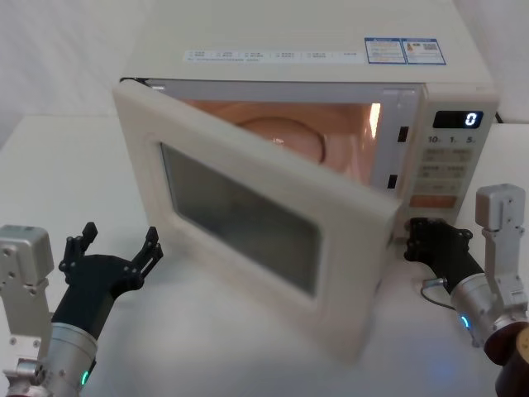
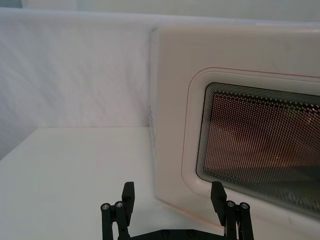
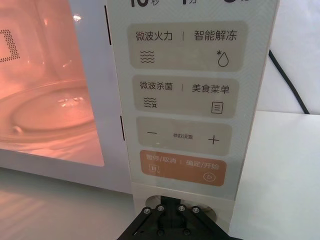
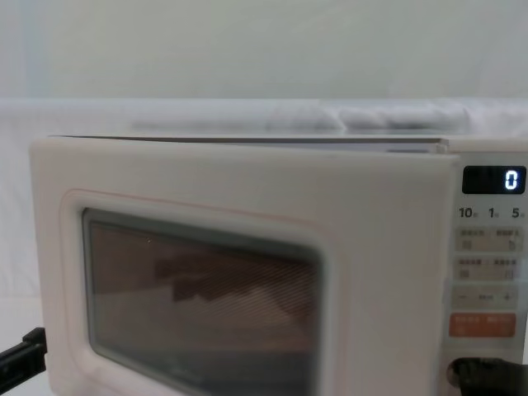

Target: Press the button to open the microwave door with one hand; close the microwave door with the other hand.

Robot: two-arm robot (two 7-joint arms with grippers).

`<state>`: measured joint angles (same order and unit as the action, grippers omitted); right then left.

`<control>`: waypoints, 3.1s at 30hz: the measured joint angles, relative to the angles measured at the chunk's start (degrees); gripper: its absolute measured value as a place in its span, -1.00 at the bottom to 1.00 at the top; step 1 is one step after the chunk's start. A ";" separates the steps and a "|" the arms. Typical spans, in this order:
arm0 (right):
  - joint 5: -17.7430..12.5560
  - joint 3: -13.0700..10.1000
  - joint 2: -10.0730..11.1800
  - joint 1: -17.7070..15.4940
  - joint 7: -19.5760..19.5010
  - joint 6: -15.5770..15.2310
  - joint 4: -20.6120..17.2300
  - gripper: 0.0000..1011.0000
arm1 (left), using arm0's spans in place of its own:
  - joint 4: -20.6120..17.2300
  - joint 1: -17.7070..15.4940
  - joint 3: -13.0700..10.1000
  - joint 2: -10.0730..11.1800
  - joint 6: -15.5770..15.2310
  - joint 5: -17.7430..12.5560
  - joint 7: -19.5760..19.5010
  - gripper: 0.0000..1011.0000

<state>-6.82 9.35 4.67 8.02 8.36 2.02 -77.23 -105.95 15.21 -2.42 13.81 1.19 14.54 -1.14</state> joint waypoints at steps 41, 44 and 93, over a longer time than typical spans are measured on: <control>0.91 -0.47 1.20 -8.88 -0.93 -3.62 -11.19 -1.00 | 0.00 0.00 0.00 0.00 0.00 0.00 0.00 0.98; 1.01 -0.52 1.66 -10.25 -0.86 -4.17 -13.51 -1.00 | 0.00 0.00 0.00 0.00 0.00 0.00 0.00 0.98; -1.06 -2.56 4.51 -18.62 0.39 -3.08 -29.70 -0.12 | 0.00 0.00 0.00 0.00 0.00 0.01 0.00 0.98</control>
<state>-7.89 6.78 9.18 -10.60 8.75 -1.06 -106.93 -105.95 15.21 -2.41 13.81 1.19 14.55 -1.14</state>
